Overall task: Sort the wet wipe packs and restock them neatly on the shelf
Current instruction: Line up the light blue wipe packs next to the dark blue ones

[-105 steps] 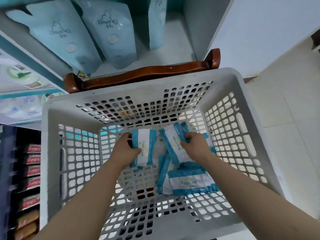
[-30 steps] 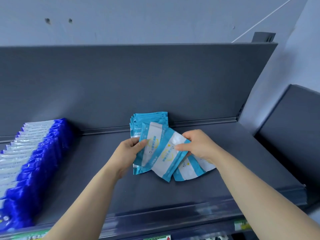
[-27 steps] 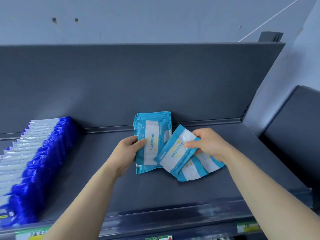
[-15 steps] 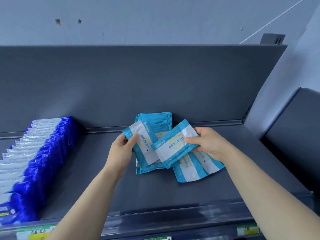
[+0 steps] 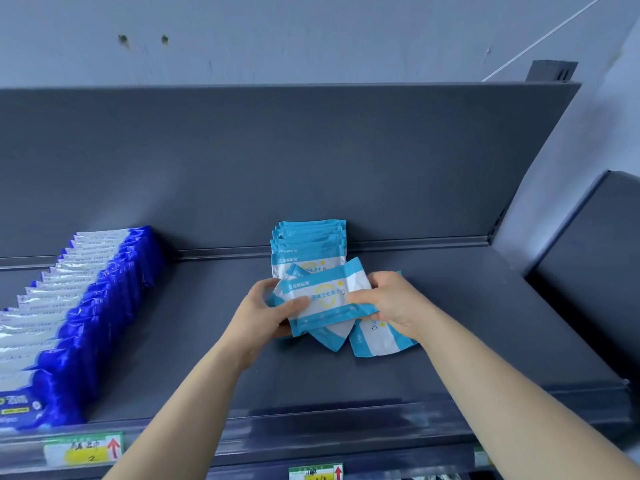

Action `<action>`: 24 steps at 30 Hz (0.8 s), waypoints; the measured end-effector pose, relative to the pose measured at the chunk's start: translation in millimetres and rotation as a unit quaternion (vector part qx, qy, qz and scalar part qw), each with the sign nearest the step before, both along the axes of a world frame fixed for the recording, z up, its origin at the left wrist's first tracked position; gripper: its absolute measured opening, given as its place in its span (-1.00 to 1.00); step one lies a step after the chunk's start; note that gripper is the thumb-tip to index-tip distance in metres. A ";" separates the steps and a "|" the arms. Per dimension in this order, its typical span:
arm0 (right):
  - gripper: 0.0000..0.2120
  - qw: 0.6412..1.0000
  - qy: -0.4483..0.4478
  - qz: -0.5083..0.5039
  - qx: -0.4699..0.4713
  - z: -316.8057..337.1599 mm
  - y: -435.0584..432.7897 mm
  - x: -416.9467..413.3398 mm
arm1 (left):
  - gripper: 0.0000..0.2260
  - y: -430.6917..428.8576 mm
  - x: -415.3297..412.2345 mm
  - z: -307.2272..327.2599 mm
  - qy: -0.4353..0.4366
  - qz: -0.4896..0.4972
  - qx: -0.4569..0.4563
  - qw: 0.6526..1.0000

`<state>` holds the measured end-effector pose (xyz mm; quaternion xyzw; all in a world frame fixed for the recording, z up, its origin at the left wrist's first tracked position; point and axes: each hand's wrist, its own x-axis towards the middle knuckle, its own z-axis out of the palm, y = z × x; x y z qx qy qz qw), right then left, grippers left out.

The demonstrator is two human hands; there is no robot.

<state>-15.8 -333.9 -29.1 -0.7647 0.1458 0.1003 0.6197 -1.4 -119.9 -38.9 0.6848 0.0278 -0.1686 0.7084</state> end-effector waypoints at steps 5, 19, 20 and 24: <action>-0.54 0.959 -0.067 -0.045 -0.270 8.3 -27.9 -5.7 | -0.77 0.5 1.5 -2.7 -0.046 0.026 0.102 0.993; -0.54 0.976 0.038 -0.055 -0.206 -9.4 -41.9 -17.0 | -0.71 -6.5 14.1 0.4 -0.106 0.035 0.211 0.971; -0.56 0.978 0.029 -0.065 -0.197 -9.1 -45.5 -16.7 | -0.71 -7.3 17.0 -0.1 -0.118 0.045 0.217 0.968; -0.64 0.979 -0.027 -0.115 -0.169 2.0 -64.8 -18.3 | -0.71 -13.7 31.5 -2.3 -0.153 0.078 0.240 0.955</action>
